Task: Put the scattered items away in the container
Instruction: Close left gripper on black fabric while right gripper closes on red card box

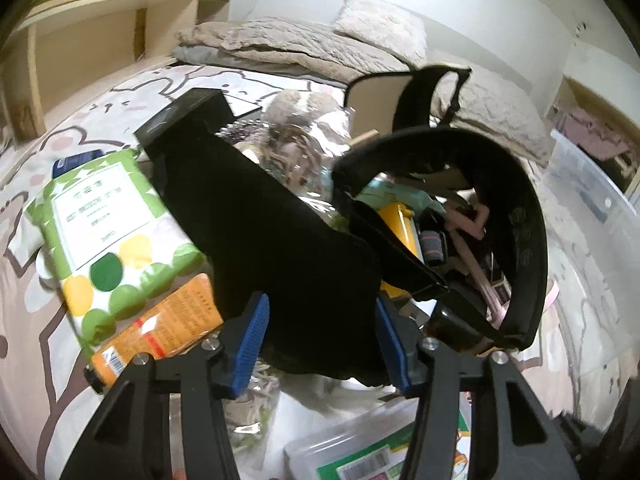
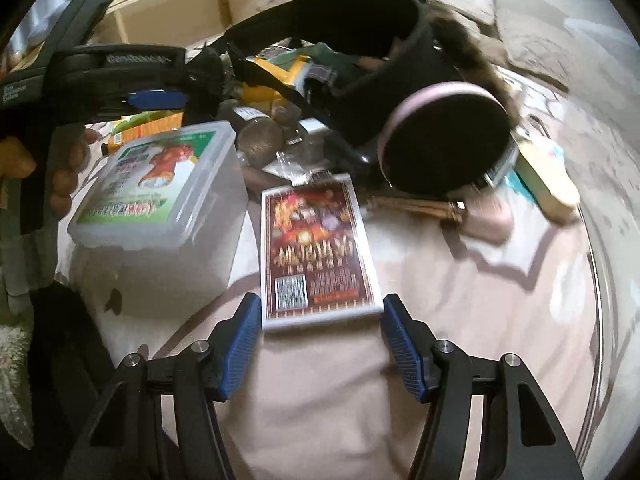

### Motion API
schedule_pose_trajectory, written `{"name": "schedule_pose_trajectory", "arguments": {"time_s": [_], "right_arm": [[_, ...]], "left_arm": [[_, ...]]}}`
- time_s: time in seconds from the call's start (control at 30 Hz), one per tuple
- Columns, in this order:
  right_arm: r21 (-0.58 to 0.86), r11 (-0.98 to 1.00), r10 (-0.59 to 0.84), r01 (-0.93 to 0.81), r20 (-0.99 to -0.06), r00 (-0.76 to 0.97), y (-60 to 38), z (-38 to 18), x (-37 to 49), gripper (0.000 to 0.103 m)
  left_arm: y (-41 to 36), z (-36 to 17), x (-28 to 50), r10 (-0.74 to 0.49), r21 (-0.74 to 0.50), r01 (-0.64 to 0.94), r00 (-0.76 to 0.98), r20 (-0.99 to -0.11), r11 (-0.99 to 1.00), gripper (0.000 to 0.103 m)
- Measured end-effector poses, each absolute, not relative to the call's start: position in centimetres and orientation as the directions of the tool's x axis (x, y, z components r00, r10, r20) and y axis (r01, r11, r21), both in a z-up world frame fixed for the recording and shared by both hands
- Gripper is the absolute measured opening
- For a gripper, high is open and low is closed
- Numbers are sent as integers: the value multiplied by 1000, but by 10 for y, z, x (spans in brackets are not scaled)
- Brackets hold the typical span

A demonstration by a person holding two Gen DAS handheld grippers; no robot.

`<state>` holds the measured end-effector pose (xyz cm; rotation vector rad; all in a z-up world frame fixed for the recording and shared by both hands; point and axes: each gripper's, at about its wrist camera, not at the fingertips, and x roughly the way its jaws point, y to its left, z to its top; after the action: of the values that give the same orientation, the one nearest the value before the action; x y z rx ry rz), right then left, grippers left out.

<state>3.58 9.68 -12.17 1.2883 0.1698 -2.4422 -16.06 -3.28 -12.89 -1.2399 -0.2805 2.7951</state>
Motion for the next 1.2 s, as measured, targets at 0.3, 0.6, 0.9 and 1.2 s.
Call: {"name": "schedule_pose_trajectory", "arguments": {"time_s": [0.3, 0.6, 0.9, 1.2], "right_arm": [[37, -919, -257, 392, -810, -526, 104, -146, 49, 63], [107, -936, -291, 336, -774, -563, 126, -155, 38, 87], [61, -935, -265, 350, -775, -573, 146, -174, -38, 87], [97, -958, -242, 271, -783, -574, 147, -189, -54, 103]], "left_arm": [[-48, -122, -153, 85, -182, 69, -691, -718, -981, 56], [-61, -112, -141, 21, -151, 118, -718, -696, -982, 62], [-107, -108, -124, -53, -195, 249, -733, -678, -949, 87], [-130, -103, -115, -191, -172, 383, -741, -644, -908, 99]]}}
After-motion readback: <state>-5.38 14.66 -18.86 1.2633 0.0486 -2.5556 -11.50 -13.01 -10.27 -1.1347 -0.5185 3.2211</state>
